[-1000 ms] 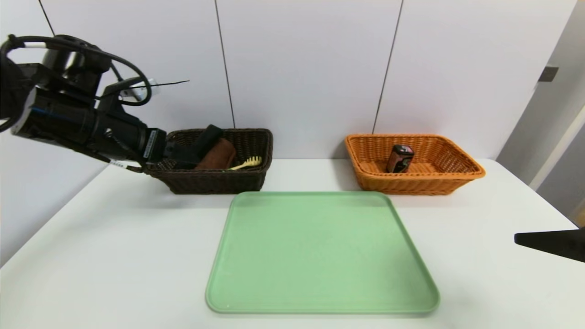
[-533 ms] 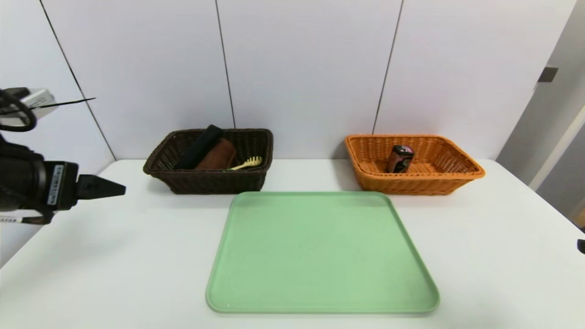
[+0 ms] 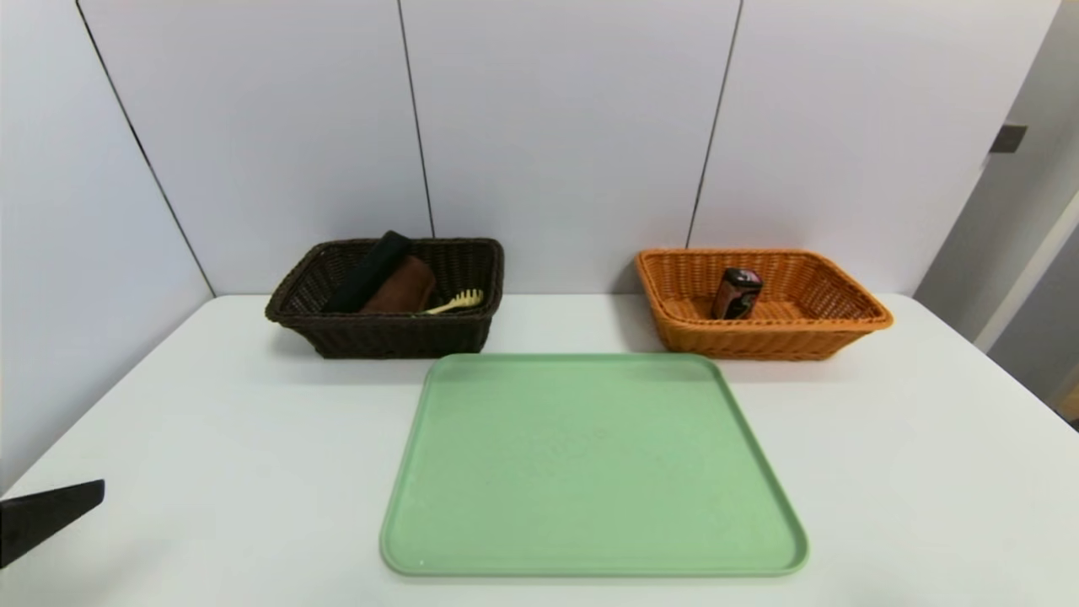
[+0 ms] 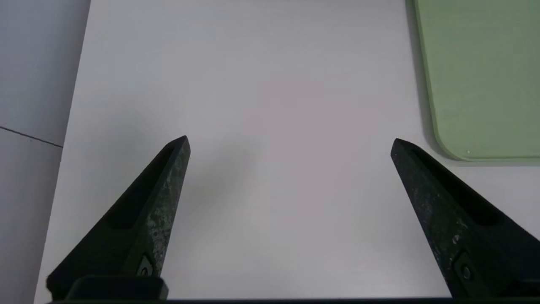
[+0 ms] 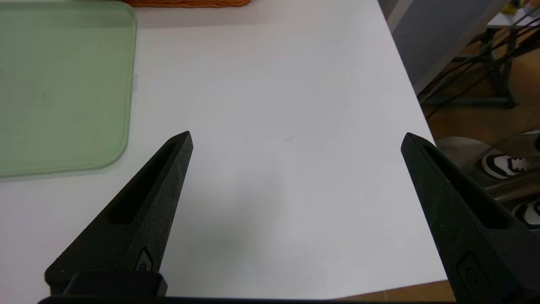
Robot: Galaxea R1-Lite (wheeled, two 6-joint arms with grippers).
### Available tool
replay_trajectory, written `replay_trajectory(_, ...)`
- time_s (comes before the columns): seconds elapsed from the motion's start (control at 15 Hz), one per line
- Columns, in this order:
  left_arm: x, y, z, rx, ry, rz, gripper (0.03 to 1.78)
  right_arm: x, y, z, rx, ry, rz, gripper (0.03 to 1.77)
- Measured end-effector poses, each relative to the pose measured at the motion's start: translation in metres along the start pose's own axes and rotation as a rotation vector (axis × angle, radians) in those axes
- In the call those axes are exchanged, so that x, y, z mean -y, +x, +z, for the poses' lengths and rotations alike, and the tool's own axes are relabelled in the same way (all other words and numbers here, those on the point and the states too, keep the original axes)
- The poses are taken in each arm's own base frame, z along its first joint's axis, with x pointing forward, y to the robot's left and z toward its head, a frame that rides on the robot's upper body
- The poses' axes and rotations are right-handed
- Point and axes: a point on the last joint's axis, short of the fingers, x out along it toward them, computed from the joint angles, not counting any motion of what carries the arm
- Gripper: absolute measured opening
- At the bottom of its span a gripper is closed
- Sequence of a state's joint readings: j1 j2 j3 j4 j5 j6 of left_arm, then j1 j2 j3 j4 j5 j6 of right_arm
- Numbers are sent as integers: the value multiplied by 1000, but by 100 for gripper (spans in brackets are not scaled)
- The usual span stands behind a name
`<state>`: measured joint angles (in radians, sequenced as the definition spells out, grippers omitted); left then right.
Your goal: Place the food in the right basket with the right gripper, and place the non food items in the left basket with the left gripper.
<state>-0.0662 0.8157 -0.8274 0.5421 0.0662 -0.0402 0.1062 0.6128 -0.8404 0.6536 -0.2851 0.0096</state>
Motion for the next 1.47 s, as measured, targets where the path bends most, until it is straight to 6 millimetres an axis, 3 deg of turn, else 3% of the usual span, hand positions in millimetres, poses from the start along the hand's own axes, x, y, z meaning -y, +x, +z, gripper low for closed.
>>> replay_trajectory(0.6, -4, -18, -76, 30, 11, -9, 169, 4, -24, -37, 100, 0, -63, 171)
replay_trajectory(1.13, -5, -27, -111, 97, -1, 11, 169, 7, -39, -62, 181, -20, -36, 171)
replay_trajectory(1.47, -5, -28, -135, 143, 48, 36, 169, 3, -37, -89, 207, -23, -27, 171)
